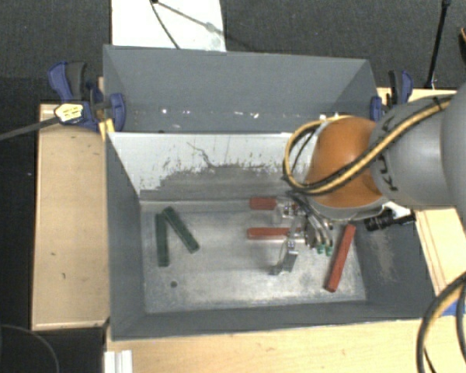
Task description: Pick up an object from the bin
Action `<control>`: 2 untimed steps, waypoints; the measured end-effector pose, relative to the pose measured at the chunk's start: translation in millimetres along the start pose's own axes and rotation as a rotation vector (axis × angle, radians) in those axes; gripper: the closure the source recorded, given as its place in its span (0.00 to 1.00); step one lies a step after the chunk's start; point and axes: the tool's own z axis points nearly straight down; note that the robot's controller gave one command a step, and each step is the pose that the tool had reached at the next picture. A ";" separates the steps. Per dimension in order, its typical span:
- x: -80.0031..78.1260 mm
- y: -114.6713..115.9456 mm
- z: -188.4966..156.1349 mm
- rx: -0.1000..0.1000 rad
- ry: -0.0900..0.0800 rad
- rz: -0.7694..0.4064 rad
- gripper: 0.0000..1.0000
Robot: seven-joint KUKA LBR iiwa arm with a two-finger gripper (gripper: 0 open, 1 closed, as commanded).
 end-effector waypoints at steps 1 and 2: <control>-0.1 0.3 -0.4 0.000 -0.001 0.002 0.00; -0.3 0.3 -0.9 0.000 -0.001 0.003 1.00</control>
Offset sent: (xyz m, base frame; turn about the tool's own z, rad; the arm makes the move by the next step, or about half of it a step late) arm 0.0000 0.0000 0.0000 0.0000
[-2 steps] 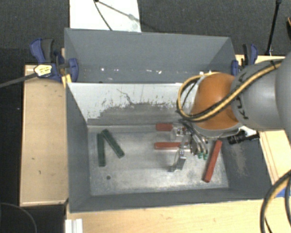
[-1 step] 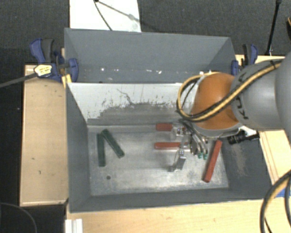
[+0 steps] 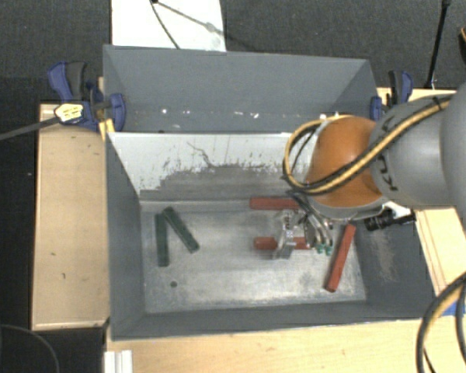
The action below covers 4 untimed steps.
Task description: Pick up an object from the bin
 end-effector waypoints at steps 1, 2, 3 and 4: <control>-1.8 0.5 -46.1 -0.001 -0.010 0.002 1.00; -2.8 0.8 -60.5 -0.001 -0.009 0.003 1.00; -4.2 1.2 -91.7 -0.001 -0.010 0.003 1.00; -5.4 1.9 -116.6 -0.001 -0.010 0.002 1.00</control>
Offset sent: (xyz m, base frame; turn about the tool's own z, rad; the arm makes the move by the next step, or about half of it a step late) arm 0.0001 0.0000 0.0431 0.0000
